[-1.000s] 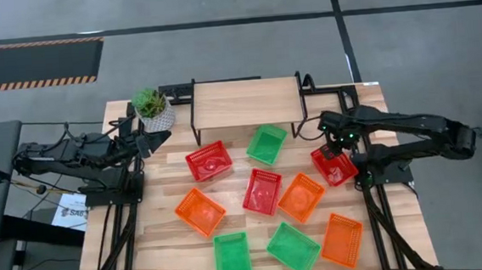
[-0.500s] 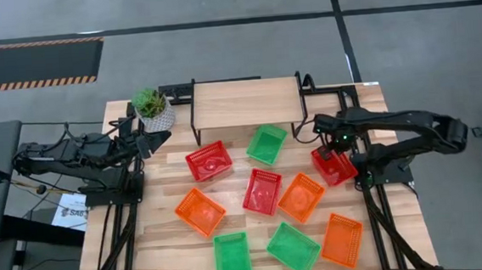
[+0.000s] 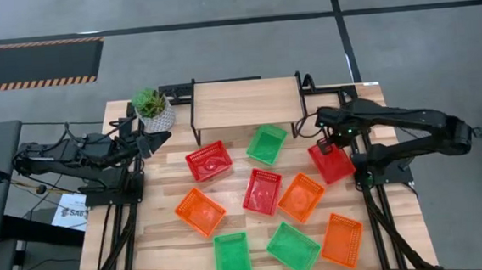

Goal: Stack baskets on shelf by color
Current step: Put the middle right red bin on the shelf, then stack the right red bin on top of the red bin on the shelf

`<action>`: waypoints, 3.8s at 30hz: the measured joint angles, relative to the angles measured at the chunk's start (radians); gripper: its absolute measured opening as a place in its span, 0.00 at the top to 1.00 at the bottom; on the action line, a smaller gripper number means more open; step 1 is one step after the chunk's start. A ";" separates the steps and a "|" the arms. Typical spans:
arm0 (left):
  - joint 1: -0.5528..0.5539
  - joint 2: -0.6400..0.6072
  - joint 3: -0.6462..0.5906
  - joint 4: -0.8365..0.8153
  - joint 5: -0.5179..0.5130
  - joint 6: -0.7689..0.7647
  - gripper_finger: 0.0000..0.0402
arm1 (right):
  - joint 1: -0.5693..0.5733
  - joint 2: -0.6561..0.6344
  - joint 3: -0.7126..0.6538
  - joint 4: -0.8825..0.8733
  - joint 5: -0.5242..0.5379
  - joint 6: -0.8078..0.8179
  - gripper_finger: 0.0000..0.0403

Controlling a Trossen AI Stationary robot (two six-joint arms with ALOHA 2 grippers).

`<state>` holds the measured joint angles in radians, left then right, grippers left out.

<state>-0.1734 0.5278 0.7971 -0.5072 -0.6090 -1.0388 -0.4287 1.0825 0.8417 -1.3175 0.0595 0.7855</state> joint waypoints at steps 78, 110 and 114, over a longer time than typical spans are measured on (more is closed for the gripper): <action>0.000 0.000 0.000 0.000 -0.005 -0.038 0.52 | -0.543 0.435 0.677 0.370 -0.369 -0.270 0.59; 0.000 0.003 0.000 -0.004 0.028 -0.041 0.52 | 0.633 0.103 0.564 -0.207 -0.102 0.390 0.46; 0.000 0.004 0.000 -0.005 0.028 -0.021 0.52 | 0.775 0.140 0.487 -0.086 -0.004 0.516 0.44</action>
<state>-0.1734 0.5320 0.7971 -0.5121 -0.5808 -1.0600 0.3466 1.2225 1.3285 -1.4039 0.0553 1.3012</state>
